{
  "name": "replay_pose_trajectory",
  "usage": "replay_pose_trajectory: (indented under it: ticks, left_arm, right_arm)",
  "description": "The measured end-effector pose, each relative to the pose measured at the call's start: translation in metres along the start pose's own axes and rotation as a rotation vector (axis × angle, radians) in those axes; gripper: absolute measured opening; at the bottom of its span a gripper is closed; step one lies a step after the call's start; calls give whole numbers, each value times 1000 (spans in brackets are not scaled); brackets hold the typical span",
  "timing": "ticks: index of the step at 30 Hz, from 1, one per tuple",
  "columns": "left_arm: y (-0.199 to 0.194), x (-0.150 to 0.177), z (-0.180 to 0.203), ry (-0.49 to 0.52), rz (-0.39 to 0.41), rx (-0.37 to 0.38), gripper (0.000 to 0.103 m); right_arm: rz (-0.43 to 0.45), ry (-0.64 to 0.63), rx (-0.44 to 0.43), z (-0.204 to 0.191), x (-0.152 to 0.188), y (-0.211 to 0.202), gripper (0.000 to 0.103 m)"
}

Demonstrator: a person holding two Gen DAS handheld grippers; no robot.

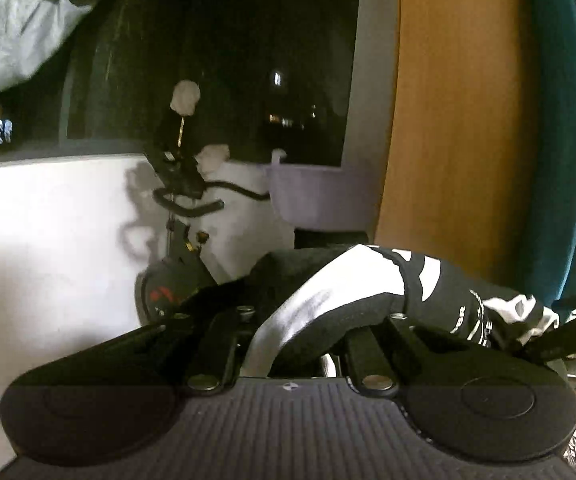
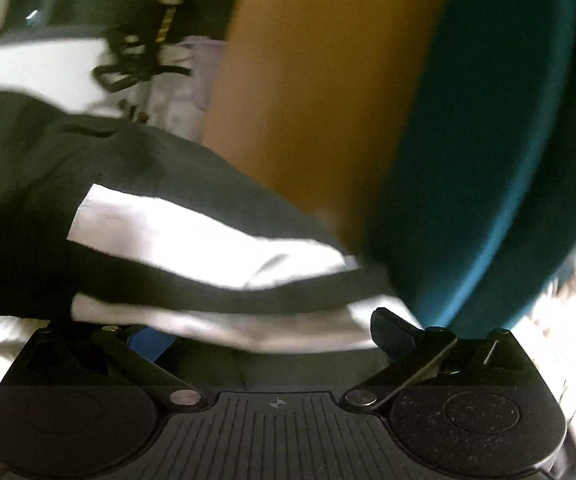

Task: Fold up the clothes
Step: 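Lift the black striped jacket off the heap with both grippers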

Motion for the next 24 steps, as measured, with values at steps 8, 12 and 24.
replay_pose_trajectory:
  ticks: [8, 12, 24]
  left_arm:
    - [-21, -5, 1, -7, 56, 1, 11]
    - [-31, -4, 1, -43, 54, 4, 11]
    - [-102, -27, 58, 49, 166, 67, 10]
  right_arm:
    - [101, -173, -13, -33, -12, 7, 97]
    - [47, -28, -149, -25, -20, -5, 19]
    - [321, 285, -178, 65, -37, -134, 5]
Point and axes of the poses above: each gripper's, at about its wrist camera, not at the fingertips, and y roughly the way its jaws point, z to its right, x to its underside, the point moved 2 cm from there along y, roughly the way its jaws point, and after that the axes turned 14 degrees about y, right-handed, at the moved point
